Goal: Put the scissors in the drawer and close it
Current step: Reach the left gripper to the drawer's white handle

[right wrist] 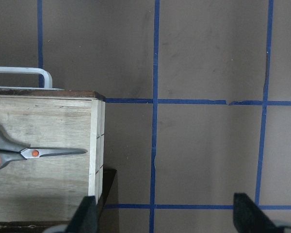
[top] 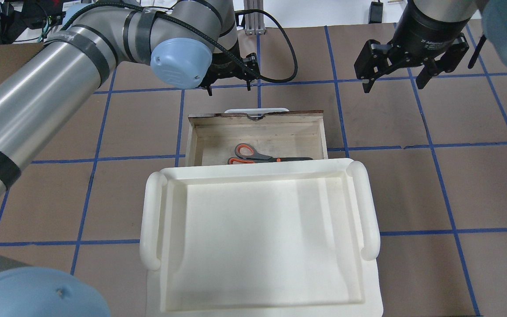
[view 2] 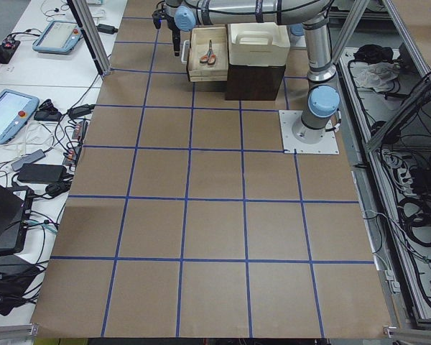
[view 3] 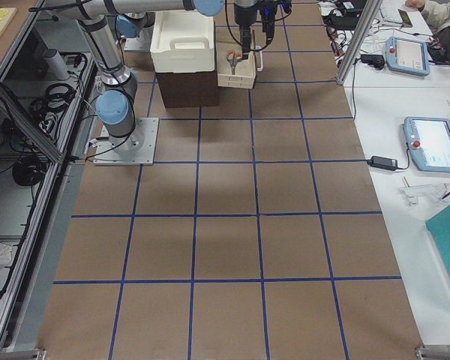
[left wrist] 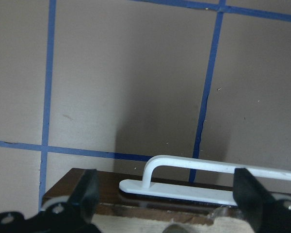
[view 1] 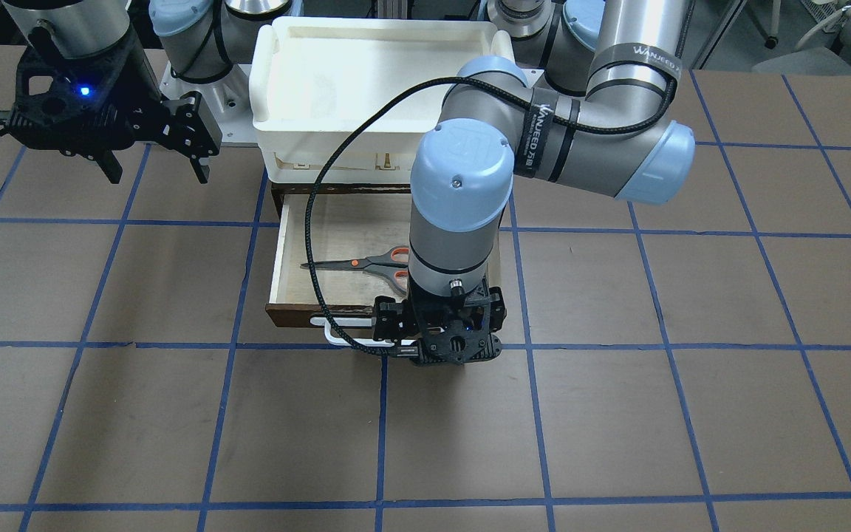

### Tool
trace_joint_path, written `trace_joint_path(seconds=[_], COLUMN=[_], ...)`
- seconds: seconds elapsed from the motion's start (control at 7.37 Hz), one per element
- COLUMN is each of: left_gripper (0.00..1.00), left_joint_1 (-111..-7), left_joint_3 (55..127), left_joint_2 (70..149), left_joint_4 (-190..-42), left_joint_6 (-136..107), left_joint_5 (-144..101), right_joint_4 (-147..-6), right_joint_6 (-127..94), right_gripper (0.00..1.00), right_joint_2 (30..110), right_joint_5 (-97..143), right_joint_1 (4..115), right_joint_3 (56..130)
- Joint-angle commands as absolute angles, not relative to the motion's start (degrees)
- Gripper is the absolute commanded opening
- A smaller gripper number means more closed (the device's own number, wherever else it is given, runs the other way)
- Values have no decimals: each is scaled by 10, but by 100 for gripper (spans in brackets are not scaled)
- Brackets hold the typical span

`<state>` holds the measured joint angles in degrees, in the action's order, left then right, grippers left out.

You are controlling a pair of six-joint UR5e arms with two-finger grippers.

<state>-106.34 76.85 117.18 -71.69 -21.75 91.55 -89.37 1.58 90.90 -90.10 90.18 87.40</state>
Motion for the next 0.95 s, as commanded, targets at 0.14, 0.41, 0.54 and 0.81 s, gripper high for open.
trace_joint_path(seconds=[0.14,0.41,0.54,0.81], left_gripper=[100,100,100,100], left_joint_1=[-1081,-1090,-1092,-1094], left_joint_3=[739,739,739,740], left_joint_2=[1229,1247,1254,1261], left_joint_4=[-688,-681,-681,-686], left_joint_6=[-208,-210,-209,-207], left_joint_5=[926,926,926,920], right_joint_4=[-893,-889,-890,-890], right_joint_6=[19,20,20,23], right_gripper=[100,100,100,100], right_joint_2=[909,909,910,909], right_joint_5=[-901,-901,-901,-901], right_joint_1=[902,902,903,903], right_joint_3=[876,877,877,878])
